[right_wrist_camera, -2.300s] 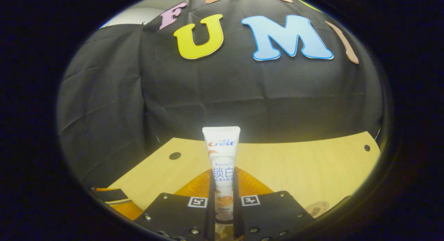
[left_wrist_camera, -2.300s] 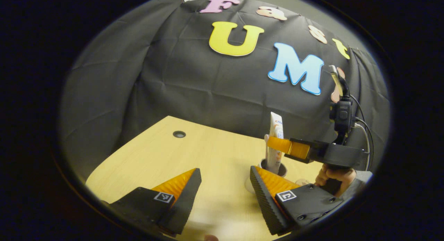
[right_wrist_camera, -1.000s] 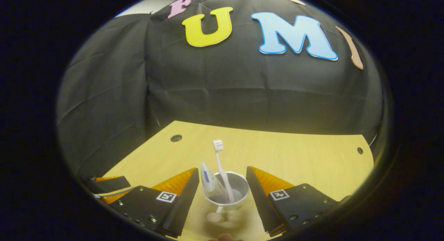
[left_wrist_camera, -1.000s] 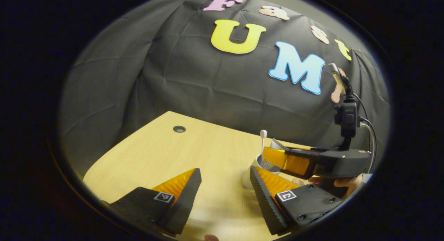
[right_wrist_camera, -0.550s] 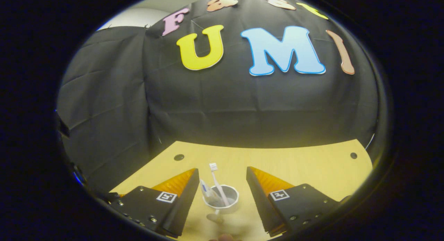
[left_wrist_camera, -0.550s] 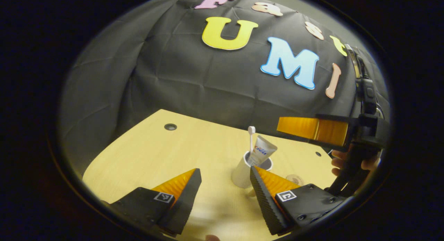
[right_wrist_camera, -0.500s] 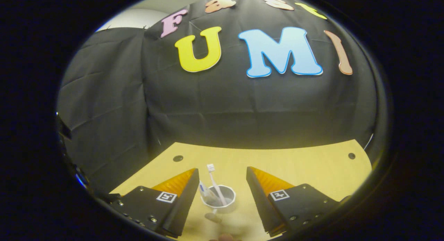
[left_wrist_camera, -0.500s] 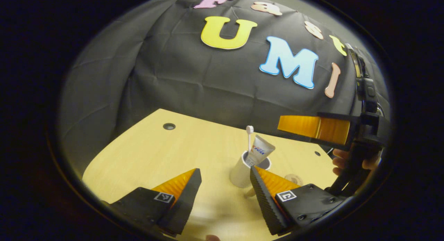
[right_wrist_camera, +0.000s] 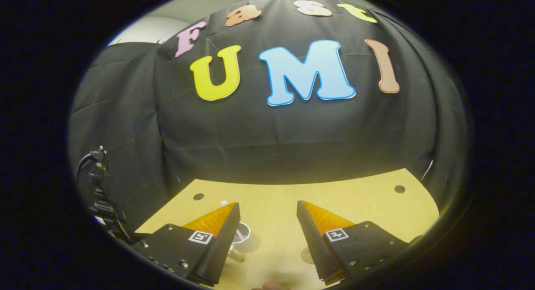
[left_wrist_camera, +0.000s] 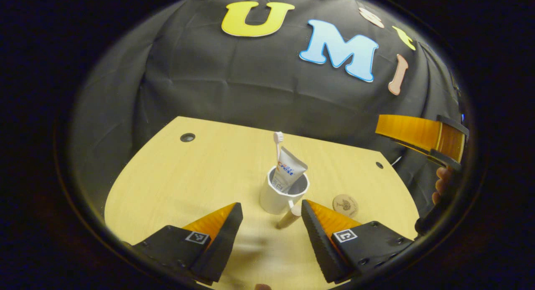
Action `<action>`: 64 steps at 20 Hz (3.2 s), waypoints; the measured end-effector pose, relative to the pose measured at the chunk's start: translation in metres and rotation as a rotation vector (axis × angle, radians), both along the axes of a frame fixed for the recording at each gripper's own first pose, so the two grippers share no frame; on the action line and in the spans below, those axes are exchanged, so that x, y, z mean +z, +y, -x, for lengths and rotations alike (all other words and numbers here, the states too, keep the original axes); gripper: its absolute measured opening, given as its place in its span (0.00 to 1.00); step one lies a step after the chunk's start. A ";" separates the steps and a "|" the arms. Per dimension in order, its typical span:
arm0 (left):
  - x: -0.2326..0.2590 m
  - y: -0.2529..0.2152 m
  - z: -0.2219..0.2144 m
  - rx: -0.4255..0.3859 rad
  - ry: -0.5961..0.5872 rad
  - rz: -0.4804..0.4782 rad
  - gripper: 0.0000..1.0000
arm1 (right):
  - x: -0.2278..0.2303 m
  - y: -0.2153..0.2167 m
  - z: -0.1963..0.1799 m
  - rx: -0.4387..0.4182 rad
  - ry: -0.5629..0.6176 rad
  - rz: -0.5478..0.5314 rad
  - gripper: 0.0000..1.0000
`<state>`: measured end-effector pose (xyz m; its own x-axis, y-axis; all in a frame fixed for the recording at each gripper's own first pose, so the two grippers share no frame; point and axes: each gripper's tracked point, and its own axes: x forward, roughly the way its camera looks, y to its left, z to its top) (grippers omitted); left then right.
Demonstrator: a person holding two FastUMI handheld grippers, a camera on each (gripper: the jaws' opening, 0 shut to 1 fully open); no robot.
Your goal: Put the toothbrush and toothpaste on the desktop into the cup, then pick up the cup and place it on the coaster on the desktop.
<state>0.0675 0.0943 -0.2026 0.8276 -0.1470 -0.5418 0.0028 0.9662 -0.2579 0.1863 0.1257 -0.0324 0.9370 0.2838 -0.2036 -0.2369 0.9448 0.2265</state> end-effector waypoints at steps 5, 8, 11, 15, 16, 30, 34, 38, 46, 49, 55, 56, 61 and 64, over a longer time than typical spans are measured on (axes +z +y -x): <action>-0.011 -0.023 -0.007 -0.032 0.086 0.012 0.92 | -0.019 -0.022 0.009 -0.015 0.041 0.018 0.82; -0.019 -0.033 -0.014 -0.043 0.145 0.017 0.92 | -0.032 -0.028 0.011 -0.013 0.072 0.021 0.82; -0.030 -0.038 -0.022 -0.046 0.224 0.016 0.92 | -0.044 -0.036 0.012 -0.013 0.108 0.022 0.82; -0.047 -0.042 -0.030 -0.068 0.323 -0.022 0.92 | -0.058 -0.049 0.014 -0.019 0.142 0.027 0.82; -0.053 -0.041 -0.030 -0.078 0.343 -0.042 0.91 | -0.061 -0.052 0.014 -0.023 0.149 0.032 0.82; -0.099 -0.035 -0.049 -0.080 0.470 -0.124 0.92 | -0.093 -0.086 0.013 -0.091 0.230 0.036 0.82; -0.107 -0.033 -0.052 -0.074 0.481 -0.126 0.92 | -0.095 -0.088 0.012 -0.098 0.238 0.035 0.82; -0.115 -0.036 -0.052 -0.069 0.502 -0.102 0.70 | -0.099 -0.090 0.010 -0.105 0.255 0.034 0.82; -0.116 -0.031 -0.054 -0.073 0.505 -0.128 0.42 | -0.103 -0.087 0.010 -0.102 0.270 0.034 0.82; -0.120 -0.031 -0.054 -0.084 0.512 -0.152 0.37 | -0.105 -0.086 0.012 -0.101 0.275 0.034 0.81; -0.116 -0.030 -0.054 -0.069 0.494 -0.130 0.37 | -0.102 -0.087 0.012 -0.109 0.272 0.035 0.82; -0.116 -0.031 -0.054 -0.069 0.487 -0.127 0.37 | -0.103 -0.088 0.013 -0.110 0.271 0.035 0.80; -0.104 -0.041 -0.053 -0.095 0.453 -0.142 0.36 | -0.101 -0.088 0.014 -0.115 0.263 0.033 0.80; -0.095 -0.061 -0.052 -0.134 0.440 -0.140 0.31 | -0.097 -0.091 0.017 -0.121 0.251 0.033 0.81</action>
